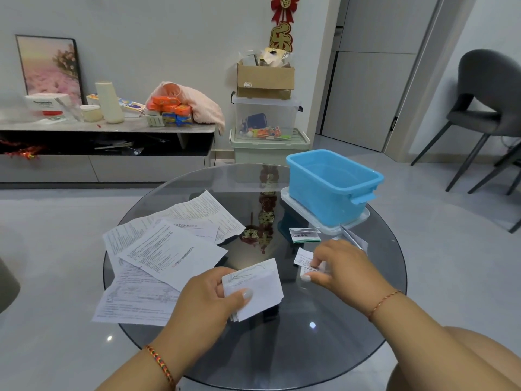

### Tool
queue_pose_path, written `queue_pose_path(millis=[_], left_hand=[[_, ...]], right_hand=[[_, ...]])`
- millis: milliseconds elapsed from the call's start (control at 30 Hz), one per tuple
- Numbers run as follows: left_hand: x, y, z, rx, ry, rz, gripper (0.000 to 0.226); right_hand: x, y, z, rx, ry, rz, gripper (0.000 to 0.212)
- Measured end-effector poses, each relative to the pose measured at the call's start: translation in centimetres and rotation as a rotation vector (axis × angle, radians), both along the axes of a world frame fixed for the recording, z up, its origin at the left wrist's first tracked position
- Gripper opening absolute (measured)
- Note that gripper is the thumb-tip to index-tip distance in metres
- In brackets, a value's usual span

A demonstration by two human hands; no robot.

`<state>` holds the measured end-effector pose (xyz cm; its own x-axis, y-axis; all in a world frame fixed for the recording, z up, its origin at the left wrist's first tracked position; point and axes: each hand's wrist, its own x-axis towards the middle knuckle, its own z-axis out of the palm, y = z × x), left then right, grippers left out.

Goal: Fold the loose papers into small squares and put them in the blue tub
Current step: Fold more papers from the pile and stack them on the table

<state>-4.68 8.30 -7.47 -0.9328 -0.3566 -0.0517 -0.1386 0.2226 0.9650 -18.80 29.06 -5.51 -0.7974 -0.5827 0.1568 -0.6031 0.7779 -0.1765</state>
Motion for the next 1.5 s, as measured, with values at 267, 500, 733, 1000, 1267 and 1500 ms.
queue_pose_path(millis=[267, 500, 733, 1000, 1267, 1500], left_hand=[[0.1, -0.1, -0.1, -0.009, -0.012, 0.001, 0.016], [0.0, 0.1, -0.1, -0.009, -0.018, 0.007, 0.017], [0.1, 0.0, -0.2, -0.013, -0.012, 0.022, 0.018], [0.1, 0.0, -0.4, -0.077, 0.005, 0.035, 0.019], [0.5, 0.3, -0.2, -0.236, 0.067, 0.002, 0.021], [0.4, 0.1, -0.3, -0.314, 0.097, 0.026, 0.022]], right_hand=[[-0.2, -0.3, 0.1, -0.163, -0.157, -0.059, 0.025], [-0.1, -1.4, 0.2, -0.137, -0.23, -0.228, 0.039], [0.6, -1.7, 1.4, 0.148, -0.261, -0.268, 0.054], [2.6, -1.7, 1.4, 0.042, -0.236, -0.15, 0.024], [3.9, -2.0, 0.3, -0.334, -0.177, 0.367, 0.004], [3.9, -1.3, 1.7, -0.536, -0.31, 0.371, 0.01]])
